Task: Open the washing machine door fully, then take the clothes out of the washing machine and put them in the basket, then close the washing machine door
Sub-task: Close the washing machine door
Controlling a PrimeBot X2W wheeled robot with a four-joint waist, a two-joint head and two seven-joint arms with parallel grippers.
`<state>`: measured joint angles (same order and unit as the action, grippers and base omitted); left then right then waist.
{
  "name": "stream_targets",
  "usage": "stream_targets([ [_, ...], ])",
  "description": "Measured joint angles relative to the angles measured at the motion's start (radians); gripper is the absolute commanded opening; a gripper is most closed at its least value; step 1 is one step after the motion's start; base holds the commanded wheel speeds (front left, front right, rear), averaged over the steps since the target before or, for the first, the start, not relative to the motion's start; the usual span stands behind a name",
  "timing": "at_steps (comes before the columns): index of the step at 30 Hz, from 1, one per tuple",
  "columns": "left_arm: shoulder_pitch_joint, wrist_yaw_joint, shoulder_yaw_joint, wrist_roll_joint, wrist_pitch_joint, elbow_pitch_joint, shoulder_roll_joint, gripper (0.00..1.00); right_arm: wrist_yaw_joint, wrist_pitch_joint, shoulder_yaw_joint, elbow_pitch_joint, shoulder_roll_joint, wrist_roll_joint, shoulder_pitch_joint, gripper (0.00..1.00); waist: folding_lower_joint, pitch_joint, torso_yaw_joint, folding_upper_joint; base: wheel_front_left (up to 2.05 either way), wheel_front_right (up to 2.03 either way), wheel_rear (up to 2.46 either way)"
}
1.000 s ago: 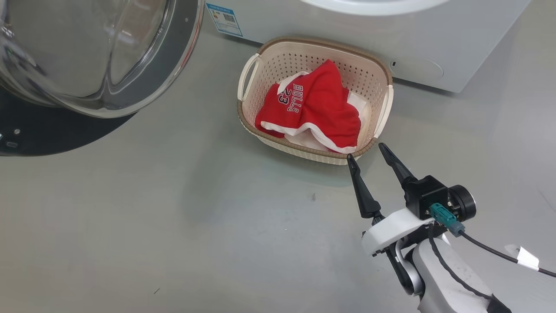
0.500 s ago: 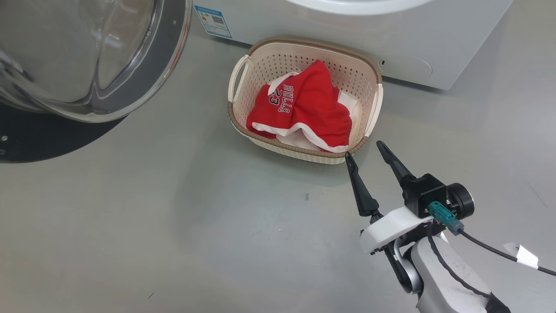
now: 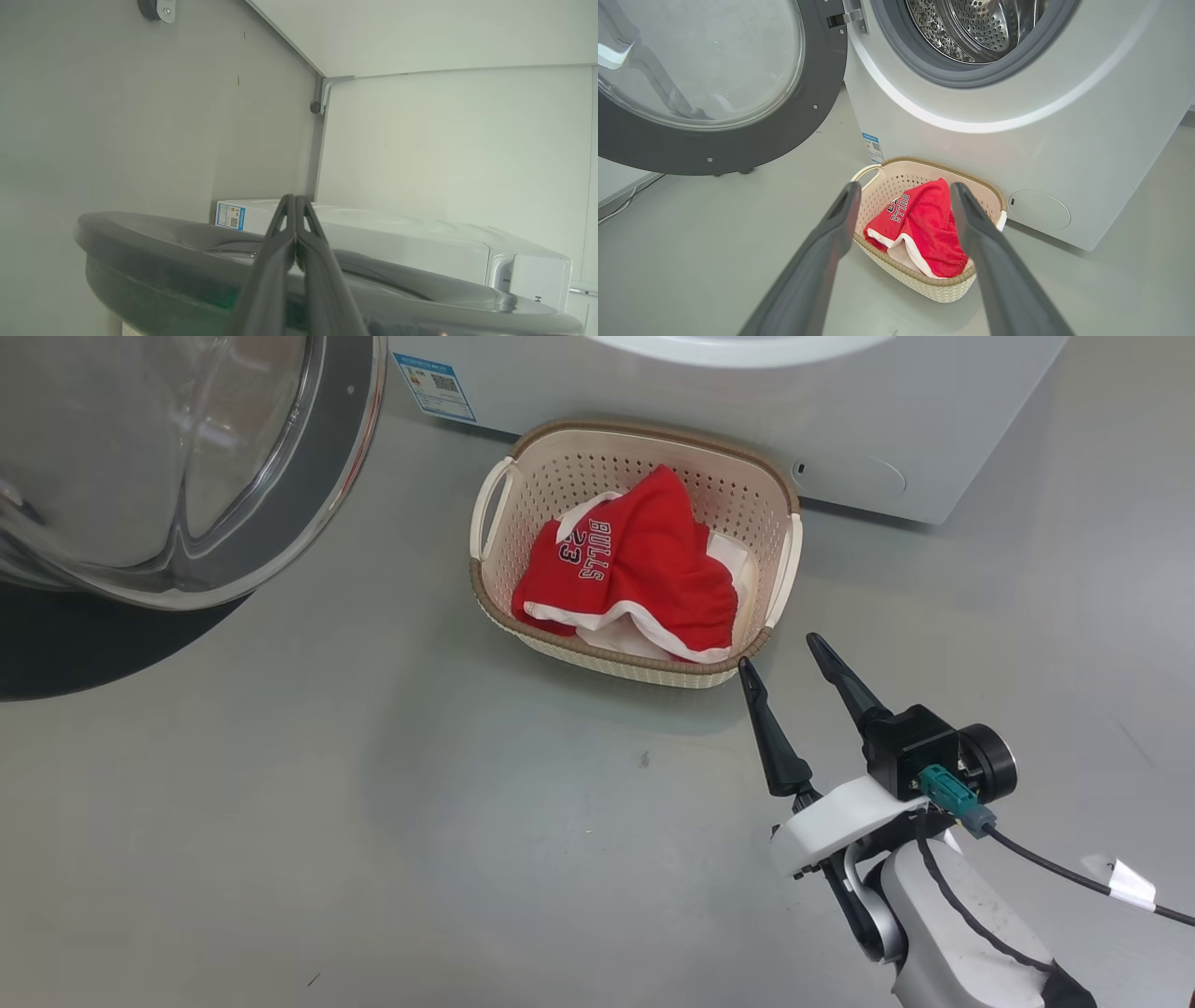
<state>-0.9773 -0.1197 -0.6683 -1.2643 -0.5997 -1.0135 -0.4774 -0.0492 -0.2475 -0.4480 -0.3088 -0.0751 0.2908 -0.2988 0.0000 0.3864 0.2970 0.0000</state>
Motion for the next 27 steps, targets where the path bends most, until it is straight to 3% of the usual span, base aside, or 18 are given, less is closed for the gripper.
stream_targets([
  [18, -0.007, -0.002, 0.043, 0.007, -0.141, -0.041, -0.025, 0.00, 0.000, 0.000, 0.002, -0.004, 0.004, 0.006, 0.000, 1.00, 0.0000, -0.007, 0.002, 0.0000, 0.00, 0.00, 0.00],
  [27, -0.007, 0.039, 0.072, 0.007, -0.235, -0.046, -0.024, 0.00, 0.000, 0.000, 0.007, -0.004, 0.004, 0.008, 0.000, 1.00, 0.0000, -0.014, 0.009, 0.0000, 0.00, 0.00, 0.00],
])
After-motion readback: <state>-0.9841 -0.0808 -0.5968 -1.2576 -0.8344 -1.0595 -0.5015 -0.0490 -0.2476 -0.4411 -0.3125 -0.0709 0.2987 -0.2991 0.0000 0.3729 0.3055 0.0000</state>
